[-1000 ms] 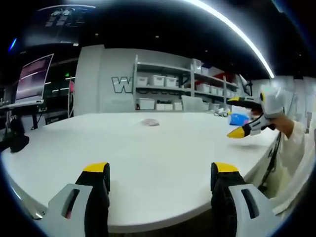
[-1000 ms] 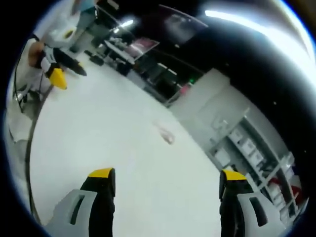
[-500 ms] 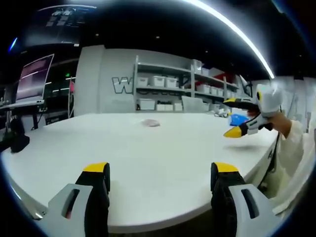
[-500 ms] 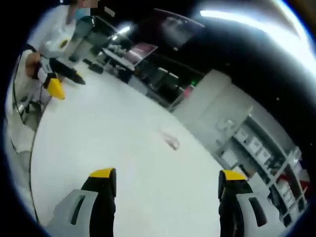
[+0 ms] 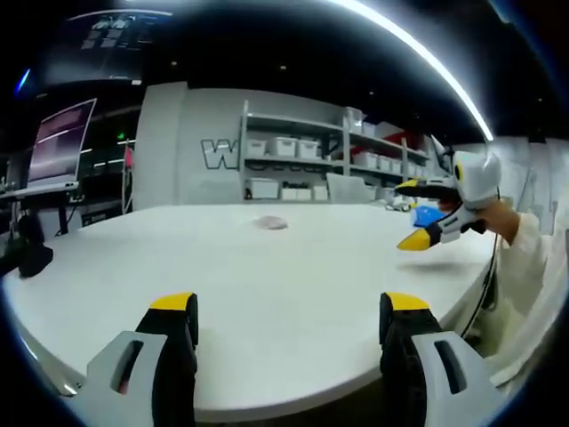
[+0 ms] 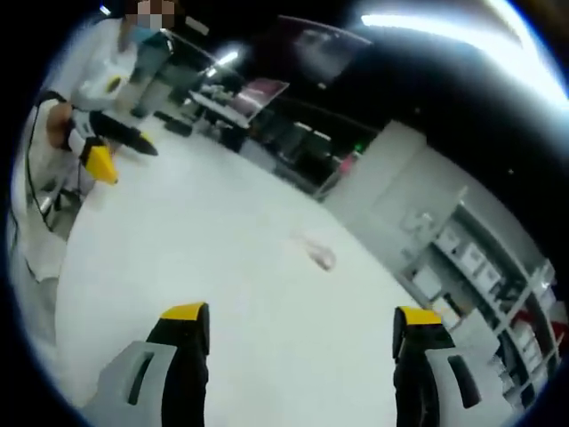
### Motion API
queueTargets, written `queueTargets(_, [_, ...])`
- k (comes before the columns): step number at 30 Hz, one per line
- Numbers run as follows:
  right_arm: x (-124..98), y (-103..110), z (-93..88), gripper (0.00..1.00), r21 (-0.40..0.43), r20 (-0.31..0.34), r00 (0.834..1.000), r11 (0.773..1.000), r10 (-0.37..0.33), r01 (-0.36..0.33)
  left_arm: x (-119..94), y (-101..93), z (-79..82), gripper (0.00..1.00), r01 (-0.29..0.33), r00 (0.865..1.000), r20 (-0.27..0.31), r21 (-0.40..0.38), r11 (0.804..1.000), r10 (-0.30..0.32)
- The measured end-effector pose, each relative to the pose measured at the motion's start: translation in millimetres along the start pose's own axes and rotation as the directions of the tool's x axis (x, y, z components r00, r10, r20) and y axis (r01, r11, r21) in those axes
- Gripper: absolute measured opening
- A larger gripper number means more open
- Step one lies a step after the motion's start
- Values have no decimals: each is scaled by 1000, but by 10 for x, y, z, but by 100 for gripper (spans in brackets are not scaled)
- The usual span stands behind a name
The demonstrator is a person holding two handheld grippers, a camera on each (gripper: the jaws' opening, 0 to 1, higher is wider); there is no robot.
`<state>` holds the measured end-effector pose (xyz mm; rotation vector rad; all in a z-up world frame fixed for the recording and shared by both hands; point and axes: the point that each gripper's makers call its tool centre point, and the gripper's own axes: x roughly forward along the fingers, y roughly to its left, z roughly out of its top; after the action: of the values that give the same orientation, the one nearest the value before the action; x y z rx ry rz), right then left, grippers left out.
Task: Open the resealable bag by pulling the two sides of the seal apart until the entire bag opening is separated and visibly accessible.
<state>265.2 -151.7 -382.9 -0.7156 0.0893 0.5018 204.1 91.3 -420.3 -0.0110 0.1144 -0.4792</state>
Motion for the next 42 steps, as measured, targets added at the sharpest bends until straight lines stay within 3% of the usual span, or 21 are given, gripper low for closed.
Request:
queueTargets(4, [52,42,-23,85,80,10,999,996,44,-45,-8,5,-1,83,-1,1000,0,0,1000,1])
queueTargets(11, [115,51,-44,85,104,9,999,993,53,-54,-14,14,3,83,-3,1000,1,0,1000,3])
queueTargets(30, [266,59,30,85,58,11,996,994,86,-87,-6,17,-3,83,-5,1000,-1,-1,1000,5])
queueTargets(34, [304,42,33,85,108,40,996,991,76,-80,-9,21,-11,83,-6,1000,-2,-4,1000,6])
queueTargets(39, [392,8,-11,77,165,52,997,984,52,-60,-17,20,-2,83,-5,1000,2,-3,1000,5])
queueTargets(42, [434,1,-2,79,195,64,997,979,47,-58,-20,25,-9,83,-7,1000,0,-3,1000,7])
